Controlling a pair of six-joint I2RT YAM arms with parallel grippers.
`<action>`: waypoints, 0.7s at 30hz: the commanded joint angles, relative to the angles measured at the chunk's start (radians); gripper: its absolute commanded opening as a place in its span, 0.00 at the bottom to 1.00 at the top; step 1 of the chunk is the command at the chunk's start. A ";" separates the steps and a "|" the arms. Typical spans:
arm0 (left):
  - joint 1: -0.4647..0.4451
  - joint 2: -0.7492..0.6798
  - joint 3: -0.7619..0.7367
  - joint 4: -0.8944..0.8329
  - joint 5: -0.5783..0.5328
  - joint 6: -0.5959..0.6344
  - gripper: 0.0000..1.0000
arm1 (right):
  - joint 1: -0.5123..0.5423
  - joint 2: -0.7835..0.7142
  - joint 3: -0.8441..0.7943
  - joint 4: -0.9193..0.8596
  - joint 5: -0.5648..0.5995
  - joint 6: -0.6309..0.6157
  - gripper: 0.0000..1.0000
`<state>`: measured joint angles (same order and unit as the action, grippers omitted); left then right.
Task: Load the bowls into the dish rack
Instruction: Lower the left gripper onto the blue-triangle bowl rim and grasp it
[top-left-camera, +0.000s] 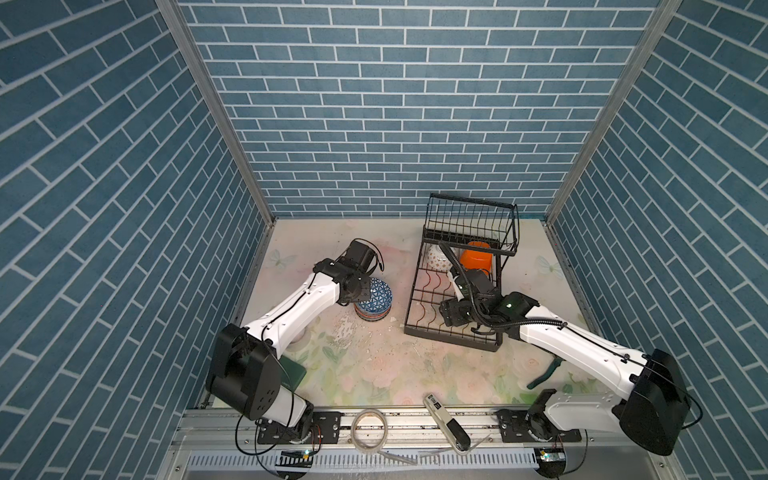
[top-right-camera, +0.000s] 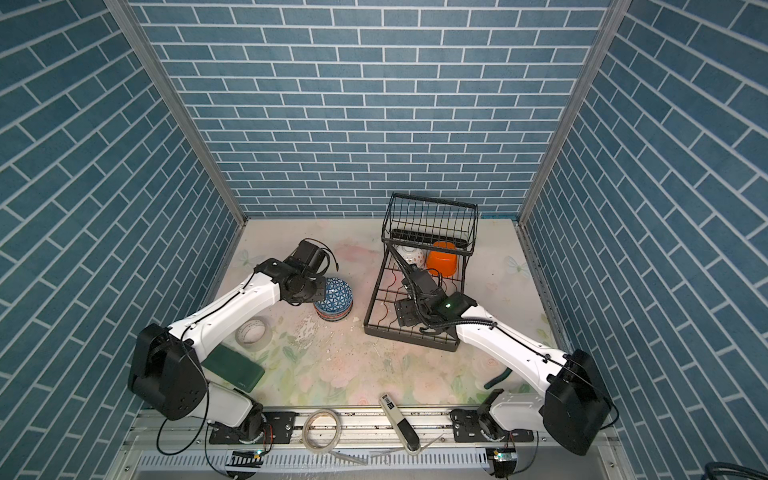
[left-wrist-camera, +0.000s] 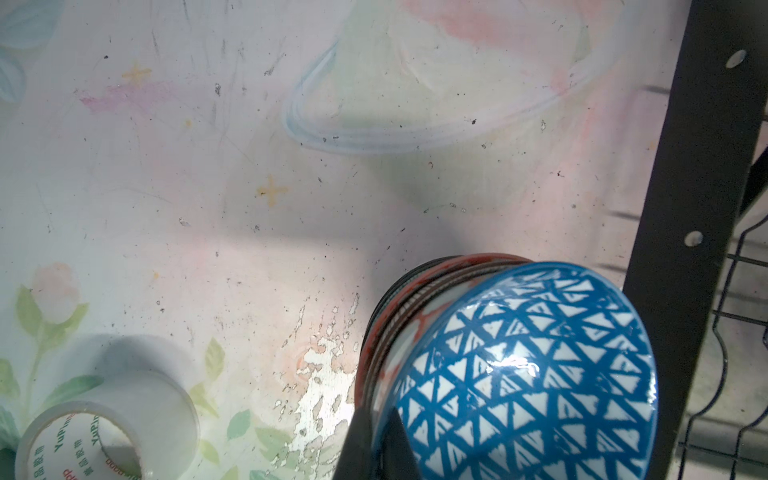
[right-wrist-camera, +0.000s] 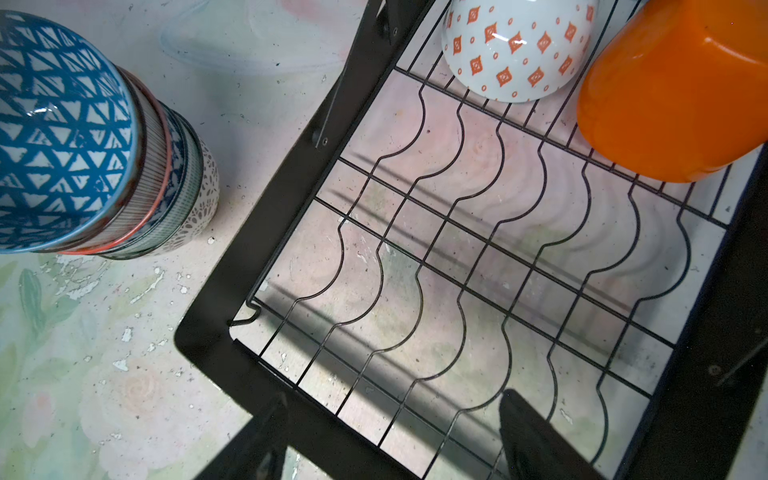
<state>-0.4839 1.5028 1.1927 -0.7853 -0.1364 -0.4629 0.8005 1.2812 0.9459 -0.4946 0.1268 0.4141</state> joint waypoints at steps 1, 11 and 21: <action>-0.002 0.009 0.024 -0.019 0.026 0.015 0.02 | 0.005 0.007 0.015 -0.018 0.011 0.002 0.80; -0.003 -0.006 0.025 -0.002 0.052 0.015 0.00 | 0.005 0.007 0.011 -0.018 0.006 0.005 0.80; -0.003 -0.069 0.014 0.024 0.066 0.015 0.00 | 0.005 0.015 0.014 -0.016 0.003 0.003 0.80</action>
<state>-0.4831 1.4761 1.1938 -0.7837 -0.1017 -0.4553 0.8005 1.2819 0.9459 -0.4976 0.1268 0.4141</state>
